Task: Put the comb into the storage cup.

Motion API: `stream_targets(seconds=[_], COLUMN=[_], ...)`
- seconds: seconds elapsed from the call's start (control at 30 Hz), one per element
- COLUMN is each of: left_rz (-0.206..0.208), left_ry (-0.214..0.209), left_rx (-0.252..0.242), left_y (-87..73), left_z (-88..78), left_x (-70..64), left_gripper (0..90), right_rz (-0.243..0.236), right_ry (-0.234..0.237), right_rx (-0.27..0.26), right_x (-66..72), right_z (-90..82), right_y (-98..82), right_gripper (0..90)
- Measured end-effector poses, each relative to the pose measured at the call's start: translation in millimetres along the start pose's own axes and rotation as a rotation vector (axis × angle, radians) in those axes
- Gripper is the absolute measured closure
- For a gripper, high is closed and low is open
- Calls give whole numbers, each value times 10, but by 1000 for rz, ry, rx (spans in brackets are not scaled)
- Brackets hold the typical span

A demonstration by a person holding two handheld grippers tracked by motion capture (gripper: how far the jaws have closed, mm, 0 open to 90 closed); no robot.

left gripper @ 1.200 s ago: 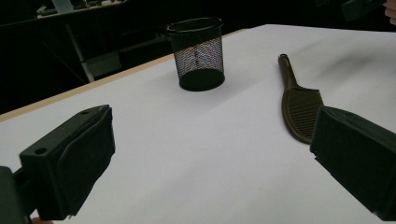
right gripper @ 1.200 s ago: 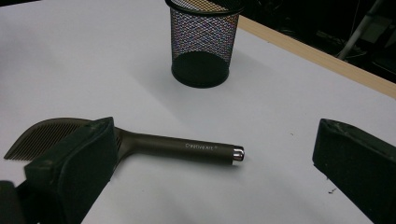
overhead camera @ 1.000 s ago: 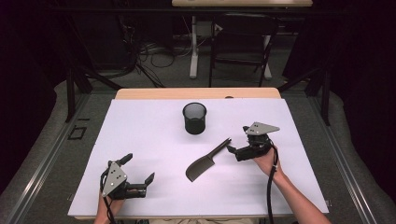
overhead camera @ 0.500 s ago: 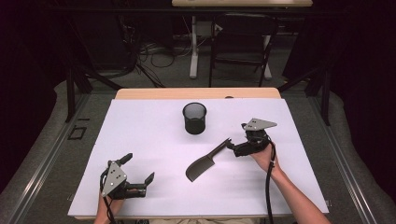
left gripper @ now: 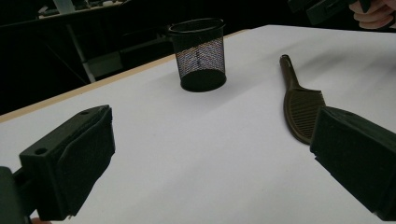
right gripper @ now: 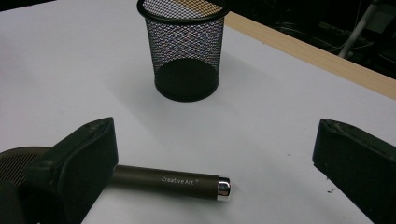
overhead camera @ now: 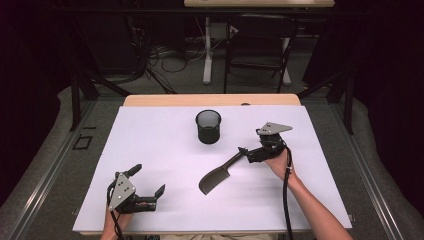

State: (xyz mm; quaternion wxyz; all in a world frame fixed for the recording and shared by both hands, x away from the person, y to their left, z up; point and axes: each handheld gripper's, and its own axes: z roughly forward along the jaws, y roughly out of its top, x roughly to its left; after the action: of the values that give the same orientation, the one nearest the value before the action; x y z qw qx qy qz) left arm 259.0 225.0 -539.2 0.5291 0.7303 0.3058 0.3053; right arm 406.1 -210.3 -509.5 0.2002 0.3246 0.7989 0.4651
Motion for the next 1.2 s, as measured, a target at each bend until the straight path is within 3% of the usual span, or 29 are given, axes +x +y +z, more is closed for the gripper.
stream_targets(seconds=[0.37, 0.5, 0.63, 0.73, 1.0, 1.17, 1.2], left_rz=[0, 0, -2, -2, 2, 0, -1], left_ry=[-7, -8, -7, -8, -7, -9, -10], left_rx=[8, 9, 7, 7, 12, 16, 17], left_y=[-5, -3, -2, -3, -3, -7, -8], left_z=[9, 16, 19, 25, 26, 34, 39], left_x=[5, 2, 2, 6, 1, 3, 3], left_gripper=[2, 2, 2, 2, 2, 2, 2], right_rz=[15, 5, 6, 13, -10, -31, -31], right_ry=[1, 1, -2, -8, -4, -25, -30], right_rx=[3, 18, 32, 50, 95, 135, 137], right_x=[-51, -50, -59, -62, -59, -44, -49], right_z=[93, 139, 182, 224, 299, 340, 348], right_y=[19, 18, 14, 12, -24, -48, -55], right_gripper=[0, 65, 172, 300, 728, 899, 900])
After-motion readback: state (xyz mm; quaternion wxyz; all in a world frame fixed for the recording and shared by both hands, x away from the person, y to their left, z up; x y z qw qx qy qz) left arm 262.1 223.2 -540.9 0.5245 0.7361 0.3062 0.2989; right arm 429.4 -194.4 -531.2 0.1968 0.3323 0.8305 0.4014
